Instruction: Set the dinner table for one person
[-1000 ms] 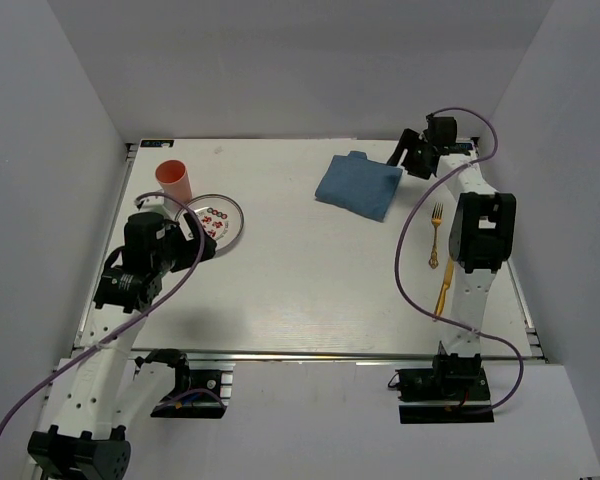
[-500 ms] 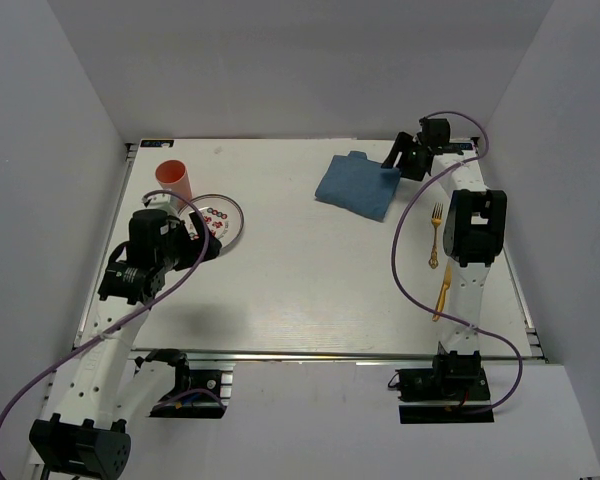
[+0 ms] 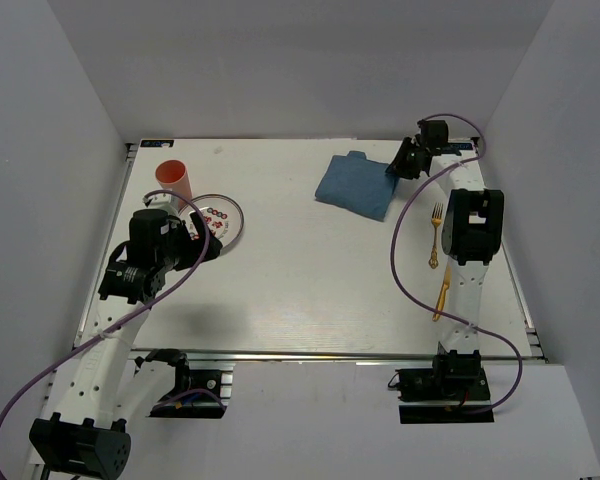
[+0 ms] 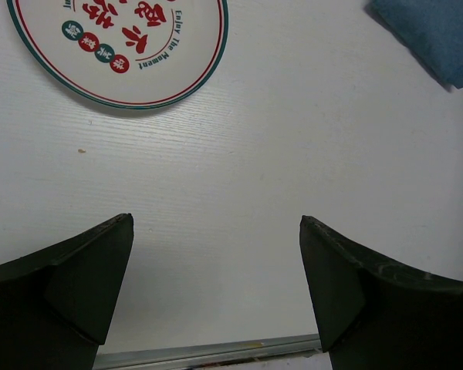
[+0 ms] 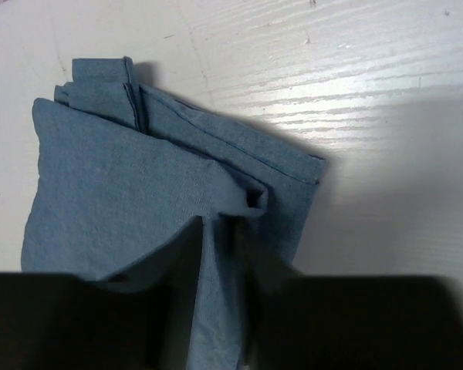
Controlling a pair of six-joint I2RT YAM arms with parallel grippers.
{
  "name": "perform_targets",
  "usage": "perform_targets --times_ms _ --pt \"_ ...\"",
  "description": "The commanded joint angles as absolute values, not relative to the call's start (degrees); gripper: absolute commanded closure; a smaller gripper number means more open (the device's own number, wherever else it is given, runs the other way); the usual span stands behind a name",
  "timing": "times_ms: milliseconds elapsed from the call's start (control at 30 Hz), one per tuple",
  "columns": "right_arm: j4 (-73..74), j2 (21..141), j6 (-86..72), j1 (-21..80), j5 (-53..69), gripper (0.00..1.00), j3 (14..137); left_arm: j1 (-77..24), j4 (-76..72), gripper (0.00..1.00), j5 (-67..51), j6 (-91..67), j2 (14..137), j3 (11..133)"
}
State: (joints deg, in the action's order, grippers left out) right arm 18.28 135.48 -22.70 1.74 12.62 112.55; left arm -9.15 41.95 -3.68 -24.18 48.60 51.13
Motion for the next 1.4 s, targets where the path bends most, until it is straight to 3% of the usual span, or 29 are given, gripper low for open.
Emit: perform_targets --times_ms 0,33,100,233,367,500,767,933,967,1000,1033,1133,1233,1367 --pt "16.18 134.74 -23.29 1.93 14.06 0.72 113.04 -9.32 41.22 0.02 -4.48 -23.55 48.43 50.98" --pt "15.74 134.21 -23.29 2.02 14.32 0.89 112.68 -9.32 41.22 0.02 -4.48 -23.55 48.43 50.98" --pt "14.51 133.42 -23.12 2.02 14.59 1.0 111.54 -9.32 41.13 0.02 -4.48 -23.47 48.43 50.98" --pt "6.44 126.05 -21.97 2.55 18.71 1.0 102.6 -9.32 41.22 0.02 -4.31 -23.55 48.43 50.98" --pt "-11.56 116.56 -22.06 3.34 29.33 1.0 88.79 -9.32 41.75 0.02 -3.08 -23.99 47.55 51.68" --pt "-16.6 107.94 -19.61 6.76 39.19 1.0 79.73 -9.32 41.92 0.02 -1.15 -24.7 45.44 51.77" --pt "-20.66 94.5 -16.62 16.59 45.17 1.0 59.16 -9.32 43.94 0.02 2.1 -25.84 44.91 53.52" --pt "-23.98 86.69 -16.78 25.91 41.67 1.0 43.47 -9.32 47.81 0.02 4.66 -33.39 44.12 53.88" --pt "-25.56 85.09 -19.05 26.45 40.96 0.97 40.46 -9.32 47.9 0.02 4.4 -34.36 43.95 53.35" --pt "-27.58 83.16 -20.38 27.06 40.78 0.87 37.38 -9.32 47.73 0.02 3.7 -35.58 43.68 51.96" --pt "-31.08 79.06 -21.52 27.24 39.82 0.6 34.48 -9.32 47.2 0.02 3.34 -36.12 43.51 51.25" --pt "-31.21 70.44 -24.69 27.6 34.92 0.11 27.08 -9.32 46.23 0.02 1.67 -37.09 44.47 49.05" --pt "-24.47 65.41 -27.77 27.69 24.31 0.11 25.66 -9.32 44.48 0.02 0.09 -37.26 45.96 48.08" --pt "-14.35 68.1 -32.17 27.6 11.35 0.11 29.43 -9.32 42.63 0.02 -4.21 -37.53 48.42 48.25"
